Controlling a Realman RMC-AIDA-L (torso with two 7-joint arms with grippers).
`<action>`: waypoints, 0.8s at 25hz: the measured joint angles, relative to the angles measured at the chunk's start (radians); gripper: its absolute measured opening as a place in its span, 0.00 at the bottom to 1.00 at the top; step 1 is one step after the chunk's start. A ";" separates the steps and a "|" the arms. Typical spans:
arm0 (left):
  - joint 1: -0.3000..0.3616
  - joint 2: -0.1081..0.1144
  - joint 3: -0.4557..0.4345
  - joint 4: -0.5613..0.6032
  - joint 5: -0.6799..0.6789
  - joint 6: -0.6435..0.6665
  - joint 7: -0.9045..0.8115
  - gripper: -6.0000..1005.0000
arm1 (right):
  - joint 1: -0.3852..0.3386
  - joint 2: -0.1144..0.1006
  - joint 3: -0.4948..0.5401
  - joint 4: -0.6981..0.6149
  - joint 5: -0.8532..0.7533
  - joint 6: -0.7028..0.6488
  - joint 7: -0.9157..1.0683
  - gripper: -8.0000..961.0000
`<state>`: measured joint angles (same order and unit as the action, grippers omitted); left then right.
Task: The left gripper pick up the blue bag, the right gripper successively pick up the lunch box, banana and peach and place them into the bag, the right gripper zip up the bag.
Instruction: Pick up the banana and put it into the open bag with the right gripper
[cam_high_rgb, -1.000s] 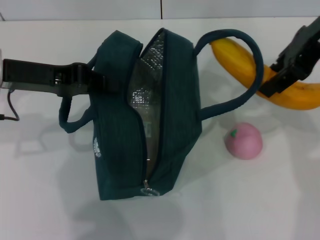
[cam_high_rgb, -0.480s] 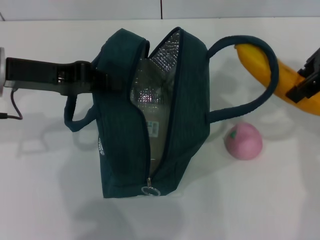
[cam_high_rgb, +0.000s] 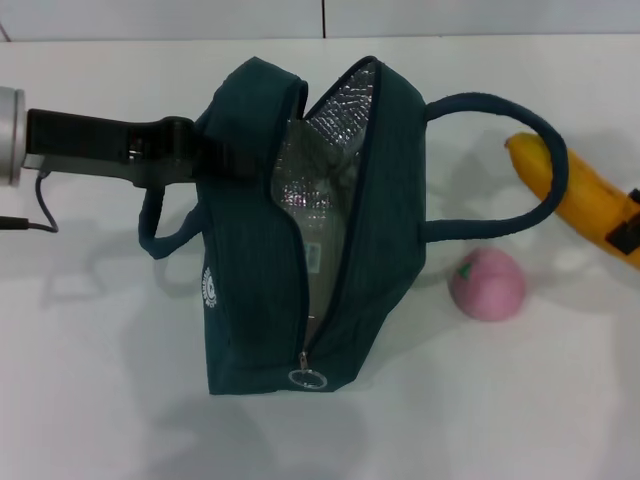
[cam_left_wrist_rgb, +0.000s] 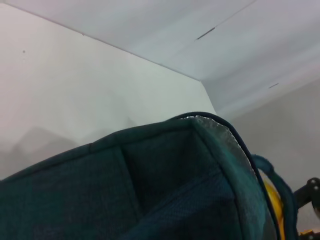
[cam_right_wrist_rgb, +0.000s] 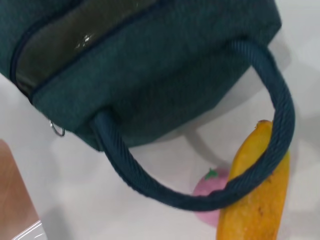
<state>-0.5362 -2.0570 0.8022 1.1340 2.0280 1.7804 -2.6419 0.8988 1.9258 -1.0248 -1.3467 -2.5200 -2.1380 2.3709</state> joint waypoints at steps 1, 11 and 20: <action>0.000 0.000 0.000 0.000 0.000 -0.002 0.000 0.05 | -0.006 0.000 0.003 0.003 0.000 0.001 -0.003 0.46; -0.005 0.001 0.000 0.000 0.001 -0.010 0.002 0.05 | -0.045 -0.005 0.008 0.064 -0.003 0.009 -0.044 0.47; -0.010 -0.003 0.000 -0.003 0.002 -0.010 0.004 0.05 | -0.052 0.022 -0.002 0.151 -0.060 0.026 -0.097 0.47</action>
<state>-0.5460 -2.0600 0.8022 1.1311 2.0295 1.7700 -2.6374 0.8468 1.9480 -1.0267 -1.1956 -2.5799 -2.1119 2.2743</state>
